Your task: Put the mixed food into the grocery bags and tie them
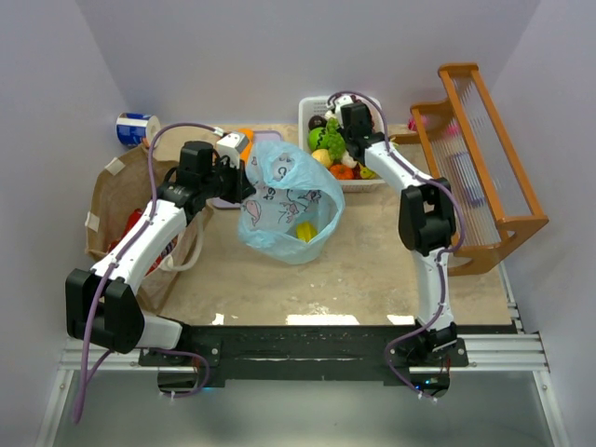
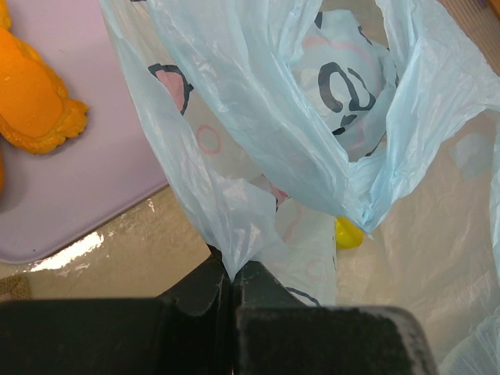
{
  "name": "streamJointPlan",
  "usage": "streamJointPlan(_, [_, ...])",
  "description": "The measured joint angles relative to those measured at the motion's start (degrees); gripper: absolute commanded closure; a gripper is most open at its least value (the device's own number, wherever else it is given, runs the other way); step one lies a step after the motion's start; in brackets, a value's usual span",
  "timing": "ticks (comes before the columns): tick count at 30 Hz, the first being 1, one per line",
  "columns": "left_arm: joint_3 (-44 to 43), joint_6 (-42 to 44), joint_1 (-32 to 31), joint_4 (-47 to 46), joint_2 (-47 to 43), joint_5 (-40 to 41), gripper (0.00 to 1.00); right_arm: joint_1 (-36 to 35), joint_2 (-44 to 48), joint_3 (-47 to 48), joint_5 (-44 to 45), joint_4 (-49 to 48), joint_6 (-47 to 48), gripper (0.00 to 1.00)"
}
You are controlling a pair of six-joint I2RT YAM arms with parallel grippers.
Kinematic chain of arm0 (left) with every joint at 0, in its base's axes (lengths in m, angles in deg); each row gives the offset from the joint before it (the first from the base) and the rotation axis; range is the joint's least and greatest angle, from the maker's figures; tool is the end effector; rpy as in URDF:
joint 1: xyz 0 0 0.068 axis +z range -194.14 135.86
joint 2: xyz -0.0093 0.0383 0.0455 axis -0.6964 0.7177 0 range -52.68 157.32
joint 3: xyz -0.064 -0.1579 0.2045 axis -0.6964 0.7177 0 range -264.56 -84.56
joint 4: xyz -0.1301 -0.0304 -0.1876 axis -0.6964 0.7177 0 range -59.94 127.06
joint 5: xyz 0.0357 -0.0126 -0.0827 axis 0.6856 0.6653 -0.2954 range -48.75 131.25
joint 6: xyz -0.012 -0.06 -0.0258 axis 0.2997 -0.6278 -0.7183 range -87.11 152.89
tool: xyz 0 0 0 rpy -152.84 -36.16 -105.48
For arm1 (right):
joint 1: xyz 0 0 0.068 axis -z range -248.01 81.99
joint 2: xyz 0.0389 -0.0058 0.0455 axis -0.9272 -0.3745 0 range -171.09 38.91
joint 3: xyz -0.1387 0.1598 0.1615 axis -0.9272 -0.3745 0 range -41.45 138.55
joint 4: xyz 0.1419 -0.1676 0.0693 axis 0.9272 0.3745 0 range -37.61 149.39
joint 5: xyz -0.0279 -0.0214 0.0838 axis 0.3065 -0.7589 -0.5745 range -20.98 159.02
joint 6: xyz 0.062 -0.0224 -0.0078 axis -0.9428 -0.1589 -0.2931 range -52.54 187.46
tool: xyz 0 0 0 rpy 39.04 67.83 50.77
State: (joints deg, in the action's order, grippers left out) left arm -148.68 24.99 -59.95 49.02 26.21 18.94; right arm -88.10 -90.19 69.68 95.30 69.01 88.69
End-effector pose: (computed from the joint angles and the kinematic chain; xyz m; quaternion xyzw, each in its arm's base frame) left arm 0.2758 -0.0988 0.3018 0.1507 0.8568 -0.2620 0.4177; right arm 0.4789 0.1504 0.2361 -0.2053 0.8440 -0.2058 0.4508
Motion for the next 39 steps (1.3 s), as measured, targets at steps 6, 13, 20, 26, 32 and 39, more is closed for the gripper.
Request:
streamJointPlan(6, [0.0,0.0,0.0,0.0,0.0,-0.13,1.0,-0.07,2.1,-1.46,-3.21,0.09,-1.27,1.0])
streamJointPlan(13, [0.0,0.0,0.0,0.0,0.0,-0.24,1.0,-0.24,11.23,-3.63,-7.98,-0.5,-3.04,0.9])
streamJointPlan(20, [0.0,0.0,0.0,0.0,0.0,-0.24,1.0,0.46,4.35,14.82,-9.92,11.32,-4.72,0.48])
streamJointPlan(26, [0.0,0.0,0.0,0.0,0.0,-0.26,1.0,0.79,4.63,8.96,-5.88,21.03,-12.85,0.27])
streamJointPlan(32, [0.0,-0.02,0.0,0.0,0.0,-0.96,1.0,0.9,12.63,-2.34,-3.82,27.36,-22.49,0.37])
streamJointPlan(39, [0.0,-0.02,0.0,0.0,0.0,-1.38,1.0,0.9,18.18,-5.07,-3.54,28.37,-31.04,0.36])
